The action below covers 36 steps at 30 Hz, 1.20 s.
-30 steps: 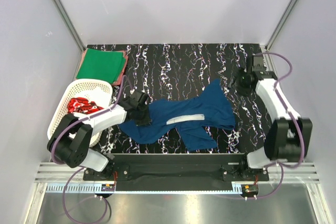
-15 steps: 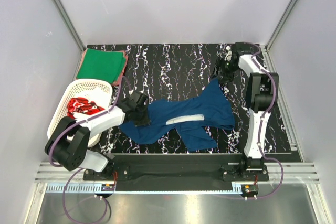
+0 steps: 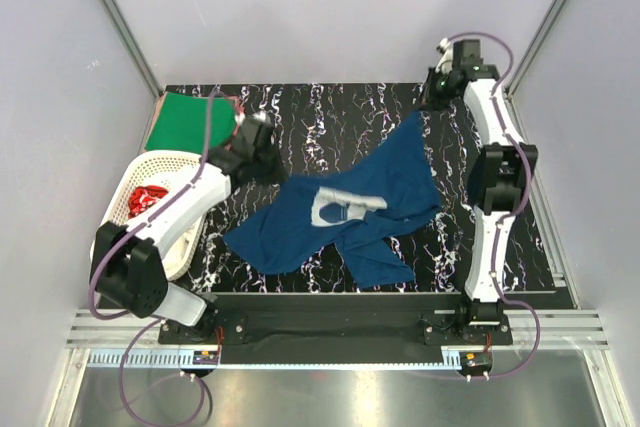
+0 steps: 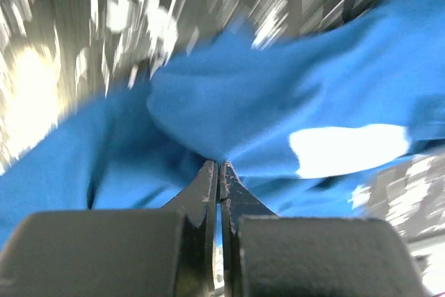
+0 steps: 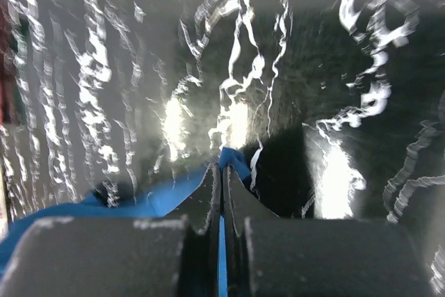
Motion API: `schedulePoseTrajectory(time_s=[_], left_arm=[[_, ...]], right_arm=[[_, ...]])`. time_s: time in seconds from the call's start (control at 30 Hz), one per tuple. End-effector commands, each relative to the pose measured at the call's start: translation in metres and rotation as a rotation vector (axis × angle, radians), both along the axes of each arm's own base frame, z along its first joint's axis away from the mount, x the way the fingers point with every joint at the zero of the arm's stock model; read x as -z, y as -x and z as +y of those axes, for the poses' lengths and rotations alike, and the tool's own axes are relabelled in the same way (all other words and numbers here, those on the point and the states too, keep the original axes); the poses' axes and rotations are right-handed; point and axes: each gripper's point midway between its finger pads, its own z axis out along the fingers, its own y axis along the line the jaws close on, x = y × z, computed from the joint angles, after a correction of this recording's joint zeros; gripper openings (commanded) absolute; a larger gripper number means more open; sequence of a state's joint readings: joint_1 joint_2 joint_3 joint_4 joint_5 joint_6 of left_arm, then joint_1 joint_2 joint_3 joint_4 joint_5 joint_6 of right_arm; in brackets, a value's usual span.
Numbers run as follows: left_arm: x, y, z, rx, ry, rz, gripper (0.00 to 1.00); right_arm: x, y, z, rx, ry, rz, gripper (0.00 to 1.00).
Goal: Fold and stack the t-shirts
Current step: Flatten the tshirt out
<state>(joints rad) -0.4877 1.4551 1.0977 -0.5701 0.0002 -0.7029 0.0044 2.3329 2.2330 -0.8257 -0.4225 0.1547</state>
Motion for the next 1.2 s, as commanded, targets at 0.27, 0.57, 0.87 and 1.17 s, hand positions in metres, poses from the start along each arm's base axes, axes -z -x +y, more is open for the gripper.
schedulePoseTrajectory(time_s=[0.27, 0.57, 0.87, 1.17], left_arm=[[0.015, 0.053, 0.000, 0.043, 0.002, -0.023, 0.00], [0.089, 0.117, 0.015, 0.073, -0.018, 0.127, 0.01], [0.052, 0.107, 0.019, 0.071, -0.041, 0.054, 0.51], [0.034, 0.075, -0.002, 0.102, -0.039, 0.030, 0.55]], right_arm=[[-0.062, 0.136, -0.029, 0.284, 0.060, 0.038, 0.00], [0.063, 0.258, -0.049, 0.517, 0.144, 0.373, 0.04], [0.020, 0.237, -0.030, 0.348, 0.057, 0.184, 0.54], [0.042, 0.152, 0.009, 0.091, -0.092, 0.188, 0.59]])
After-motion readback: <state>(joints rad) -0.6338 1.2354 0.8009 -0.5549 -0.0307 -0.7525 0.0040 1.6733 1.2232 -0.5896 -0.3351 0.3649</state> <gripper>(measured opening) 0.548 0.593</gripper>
